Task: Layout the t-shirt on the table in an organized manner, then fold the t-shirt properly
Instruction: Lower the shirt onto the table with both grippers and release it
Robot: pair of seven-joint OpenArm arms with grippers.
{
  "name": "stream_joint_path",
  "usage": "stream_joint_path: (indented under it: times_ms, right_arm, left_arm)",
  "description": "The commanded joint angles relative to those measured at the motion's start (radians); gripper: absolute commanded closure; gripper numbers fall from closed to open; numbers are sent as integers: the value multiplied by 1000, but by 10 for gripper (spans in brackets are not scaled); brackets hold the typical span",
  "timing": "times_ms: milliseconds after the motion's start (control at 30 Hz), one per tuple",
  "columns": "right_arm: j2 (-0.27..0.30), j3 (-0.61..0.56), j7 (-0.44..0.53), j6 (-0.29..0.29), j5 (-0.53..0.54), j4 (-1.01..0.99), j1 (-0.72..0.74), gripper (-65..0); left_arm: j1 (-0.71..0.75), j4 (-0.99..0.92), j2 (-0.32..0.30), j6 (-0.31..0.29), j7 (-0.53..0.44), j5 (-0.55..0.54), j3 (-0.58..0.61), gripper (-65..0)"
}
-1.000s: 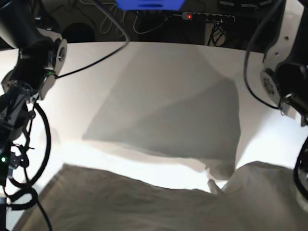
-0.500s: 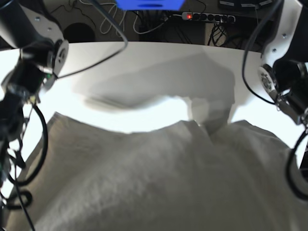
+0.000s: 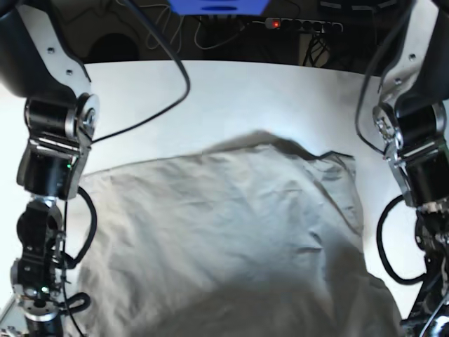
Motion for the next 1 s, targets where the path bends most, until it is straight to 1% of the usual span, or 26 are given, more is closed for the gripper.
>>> stream_joint_path:
  times_ms: [0, 67, 100, 133, 167, 233, 333, 367, 400, 433, 467, 633, 800, 967]
  right_arm:
    - [8, 1, 49, -15, 4, -28, 54, 0]
    - [10, 0, 73, -15, 2, -85, 67, 0]
    - [11, 1, 73, -15, 2, -100, 67, -8]
    - [17, 1, 73, -15, 2, -123, 67, -32]
    - [22, 1, 79, -15, 2, -155, 68, -67]
    - [24, 1, 83, -15, 2, -223, 79, -161]
    - [25, 0, 81, -15, 2, -278, 87, -331]
    - [25, 1, 81, -15, 2, -293, 87, -377]
    - [25, 1, 83, -15, 2, -309, 87, -418]
    - [25, 1, 83, -15, 2, -319, 87, -440]
    - [25, 0, 83, -15, 2, -327, 85, -454]
    - [25, 0, 83, -15, 2, -329, 44, -453]
    - [45, 0, 83, -15, 2, -329, -39, -453]
    - [39, 1, 83, -15, 2, -329, -127, -453]
  left_arm:
    - [-52, -24, -8, 2, -54, -9, 0, -1]
    - [-64, -73, -8, 2, -67, -9, 0, -2]
    - [-65, -88, -10, 2, -65, -9, 0, -6]
    - [-67, -108, -10, 2, -65, -9, 0, -23]
    - [-68, -133, -10, 2, -71, -9, 0, -52]
    - [-79, -174, -7, 2, -73, -9, 3, -138]
    - [-85, -208, -7, 2, -73, -11, 48, -286]
    - [-84, -214, -7, 2, -73, -14, 51, -317]
    - [-84, -222, -7, 2, -73, -14, 48, -332]
    - [-84, -228, -7, 2, -73, -17, 51, -333]
    - [-84, -233, -7, 2, -73, -19, 54, -333]
    - [-55, -230, -7, 2, -65, -20, 48, -333]
    - [86, -139, -7, 2, -64, -20, 46, -333]
    - [266, -48, -7, 2, -68, -20, 46, -333]
